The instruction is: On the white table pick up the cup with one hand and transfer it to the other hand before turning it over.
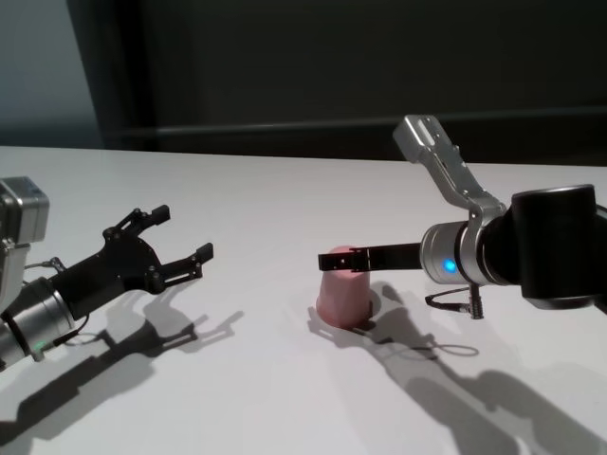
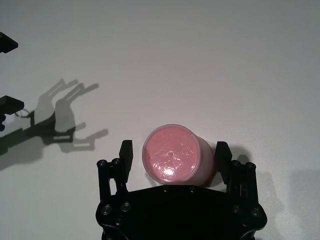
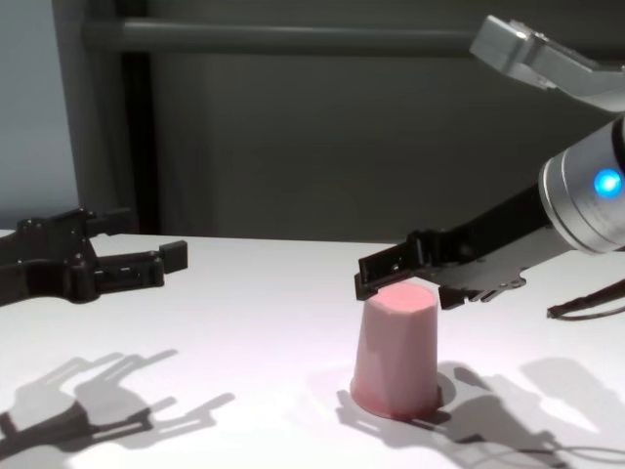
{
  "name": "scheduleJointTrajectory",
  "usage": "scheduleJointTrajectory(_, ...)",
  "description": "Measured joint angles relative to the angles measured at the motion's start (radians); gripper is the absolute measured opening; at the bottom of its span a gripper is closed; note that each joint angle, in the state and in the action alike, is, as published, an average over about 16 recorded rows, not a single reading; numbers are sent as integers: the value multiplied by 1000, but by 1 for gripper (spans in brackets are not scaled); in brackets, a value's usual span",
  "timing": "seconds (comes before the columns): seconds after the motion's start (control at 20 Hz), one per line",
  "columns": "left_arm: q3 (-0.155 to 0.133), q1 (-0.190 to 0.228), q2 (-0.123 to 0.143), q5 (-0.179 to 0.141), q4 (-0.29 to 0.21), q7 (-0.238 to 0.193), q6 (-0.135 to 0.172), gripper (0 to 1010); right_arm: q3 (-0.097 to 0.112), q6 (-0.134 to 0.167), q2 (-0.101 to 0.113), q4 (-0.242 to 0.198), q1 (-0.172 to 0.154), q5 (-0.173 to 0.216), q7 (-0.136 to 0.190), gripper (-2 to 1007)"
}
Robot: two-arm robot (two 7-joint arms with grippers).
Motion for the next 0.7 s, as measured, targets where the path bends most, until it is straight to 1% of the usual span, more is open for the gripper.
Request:
scheduleJointTrajectory(0.25,0,0,0,0,0,0,0,1001,1,-1,0,-1,-1,0,0,998)
scheduleJointTrajectory(0.4,0,0,0,0,0,0,0,1001,4,-12,0,-2,-3,1,3,1000)
scheduleJointTrajectory(0.55,0,0,0,0,0,0,0,1001,13,-37,1,-6,-9,5,6,1000)
scheduleJointTrajectory(0.7,0,0,0,0,0,0,0,1001,27,-74,2,-12,-19,13,10,1000)
